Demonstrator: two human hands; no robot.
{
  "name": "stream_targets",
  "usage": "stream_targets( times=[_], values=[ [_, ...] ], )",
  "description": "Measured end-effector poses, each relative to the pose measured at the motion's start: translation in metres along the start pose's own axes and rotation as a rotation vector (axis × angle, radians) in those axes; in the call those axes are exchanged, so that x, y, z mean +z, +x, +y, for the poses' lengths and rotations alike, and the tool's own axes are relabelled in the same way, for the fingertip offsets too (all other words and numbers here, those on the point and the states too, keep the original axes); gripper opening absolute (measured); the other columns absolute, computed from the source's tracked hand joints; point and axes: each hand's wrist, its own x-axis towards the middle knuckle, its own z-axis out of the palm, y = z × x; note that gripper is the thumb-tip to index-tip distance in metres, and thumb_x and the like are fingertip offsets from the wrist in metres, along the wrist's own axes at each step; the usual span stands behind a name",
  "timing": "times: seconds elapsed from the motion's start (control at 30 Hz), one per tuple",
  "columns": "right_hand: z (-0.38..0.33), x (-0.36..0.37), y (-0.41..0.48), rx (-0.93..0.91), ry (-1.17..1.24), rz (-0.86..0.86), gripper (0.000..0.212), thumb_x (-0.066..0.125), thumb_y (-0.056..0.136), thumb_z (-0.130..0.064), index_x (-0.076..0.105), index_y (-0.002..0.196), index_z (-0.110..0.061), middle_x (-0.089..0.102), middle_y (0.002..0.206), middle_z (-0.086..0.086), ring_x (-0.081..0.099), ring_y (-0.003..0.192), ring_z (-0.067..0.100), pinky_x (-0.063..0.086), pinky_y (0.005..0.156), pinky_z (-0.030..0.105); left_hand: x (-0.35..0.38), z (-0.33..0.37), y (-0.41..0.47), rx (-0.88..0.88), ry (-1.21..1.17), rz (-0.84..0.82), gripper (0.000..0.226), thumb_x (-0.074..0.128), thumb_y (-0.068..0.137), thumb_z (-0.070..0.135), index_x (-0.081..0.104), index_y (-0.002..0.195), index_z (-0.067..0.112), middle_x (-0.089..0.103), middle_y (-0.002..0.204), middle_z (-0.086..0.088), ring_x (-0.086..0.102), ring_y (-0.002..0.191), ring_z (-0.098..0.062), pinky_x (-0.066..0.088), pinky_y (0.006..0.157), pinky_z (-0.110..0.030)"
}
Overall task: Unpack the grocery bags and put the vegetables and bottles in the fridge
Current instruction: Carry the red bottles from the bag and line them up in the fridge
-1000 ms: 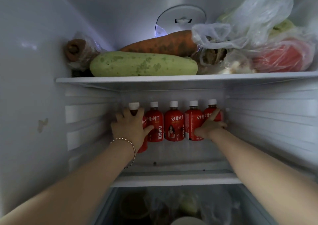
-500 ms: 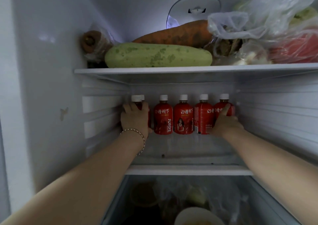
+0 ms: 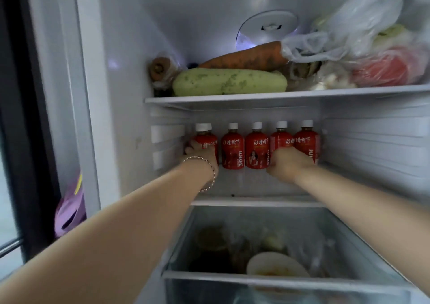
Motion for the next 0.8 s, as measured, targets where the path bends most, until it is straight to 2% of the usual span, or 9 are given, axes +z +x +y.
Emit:
stream_targets(
  times=[0.1, 0.17, 0.33, 0.43, 0.5, 0.53, 0.6, 0.67, 0.8],
  values=[
    [-0.023, -0.009, -0.025, -0.193, -0.004, 0.006, 0.015, 0.052, 0.089, -0.019, 0.065, 0.092, -0.012, 0.064, 0.091, 0.005, 0.062, 0.083, 0.023, 0.05, 0.068, 0.03, -0.01, -0.003, -0.043, 0.028, -0.062, 0.033, 0.035, 0.051, 0.09, 0.022, 0.056, 0.121, 0.005, 0.055, 0.124, -0.018, 0.055, 0.11, -0.033, 0.048, 0.091, -0.034],
    [-0.041, -0.012, -0.043, -0.312, 0.023, -0.009, 0.015, 0.053, 0.089, -0.023, 0.066, 0.094, -0.016, 0.065, 0.095, 0.003, 0.063, 0.085, 0.023, 0.052, 0.071, 0.032, -0.019, -0.007, -0.077, 0.011, -0.123, 0.083, 0.028, 0.049, 0.089, 0.014, 0.06, 0.113, 0.004, 0.061, 0.116, -0.014, 0.059, 0.106, -0.031, 0.048, 0.085, -0.034],
    [-0.09, -0.011, -0.1, -0.61, 0.13, -0.025, 0.02, 0.05, 0.089, -0.031, 0.066, 0.094, -0.02, 0.065, 0.097, 0.002, 0.062, 0.093, 0.026, 0.047, 0.07, 0.031, -0.03, -0.029, -0.172, -0.136, -0.186, 0.174, 0.023, 0.045, 0.092, 0.02, 0.06, 0.107, 0.011, 0.063, 0.111, -0.011, 0.059, 0.103, -0.032, 0.046, 0.078, -0.033],
    [-0.121, -0.008, -0.145, -0.79, 0.146, -0.126, 0.021, 0.052, 0.088, -0.033, 0.067, 0.096, -0.022, 0.066, 0.102, 0.0, 0.061, 0.096, 0.022, 0.045, 0.072, 0.029, -0.027, -0.063, -0.232, -0.292, -0.087, -0.035, 0.027, 0.044, 0.092, 0.023, 0.06, 0.108, 0.007, 0.062, 0.112, -0.012, 0.058, 0.105, -0.031, 0.049, 0.084, -0.035],
    [-0.145, -0.006, -0.179, -0.937, 0.101, -0.219, 0.019, 0.053, 0.087, -0.031, 0.068, 0.095, -0.021, 0.068, 0.102, -0.001, 0.061, 0.094, 0.02, 0.045, 0.071, 0.026, -0.03, -0.09, -0.278, -0.409, -0.037, -0.207, 0.028, 0.042, 0.092, 0.024, 0.059, 0.088, 0.002, 0.063, 0.098, -0.014, 0.06, 0.097, -0.031, 0.05, 0.084, -0.036],
    [-0.158, -0.006, -0.198, -1.012, 0.077, -0.26, 0.021, 0.052, 0.086, -0.029, 0.069, 0.093, -0.019, 0.069, 0.1, 0.0, 0.062, 0.093, 0.021, 0.048, 0.073, 0.028, -0.032, -0.104, -0.303, -0.472, -0.018, -0.25, 0.031, 0.042, 0.091, 0.023, 0.052, 0.072, 0.001, 0.062, 0.085, -0.012, 0.061, 0.088, -0.029, 0.051, 0.081, -0.036],
    [-0.188, -0.007, -0.245, -1.176, 0.054, -0.321, 0.022, 0.051, 0.085, -0.028, 0.068, 0.092, -0.016, 0.069, 0.098, 0.0, 0.062, 0.094, 0.022, 0.051, 0.078, 0.033, -0.039, -0.128, -0.363, -0.615, -0.023, -0.264, 0.034, 0.043, 0.089, 0.022, 0.047, 0.058, 0.008, 0.059, 0.065, -0.004, 0.059, 0.07, -0.024, 0.052, 0.073, -0.032],
    [-0.215, -0.013, -0.303, -1.337, 0.069, -0.366, 0.022, 0.05, 0.088, -0.03, 0.066, 0.098, -0.017, 0.066, 0.102, -0.002, 0.059, 0.098, 0.02, 0.047, 0.075, 0.029, -0.049, -0.143, -0.431, -0.749, -0.01, -0.245, 0.031, 0.042, 0.089, 0.022, 0.048, 0.061, 0.011, 0.055, 0.063, 0.0, 0.057, 0.067, -0.021, 0.049, 0.066, -0.028],
    [-0.262, -0.026, -0.443, -1.618, 0.118, -0.415, 0.023, 0.05, 0.09, -0.032, 0.065, 0.104, -0.02, 0.064, 0.106, -0.002, 0.06, 0.096, 0.019, 0.046, 0.073, 0.029, -0.058, -0.162, -0.586, -1.044, 0.064, -0.233, 0.026, 0.045, 0.092, 0.031, 0.06, 0.1, 0.012, 0.062, 0.097, -0.003, 0.06, 0.089, -0.024, 0.044, 0.071, -0.029]
  ],
)
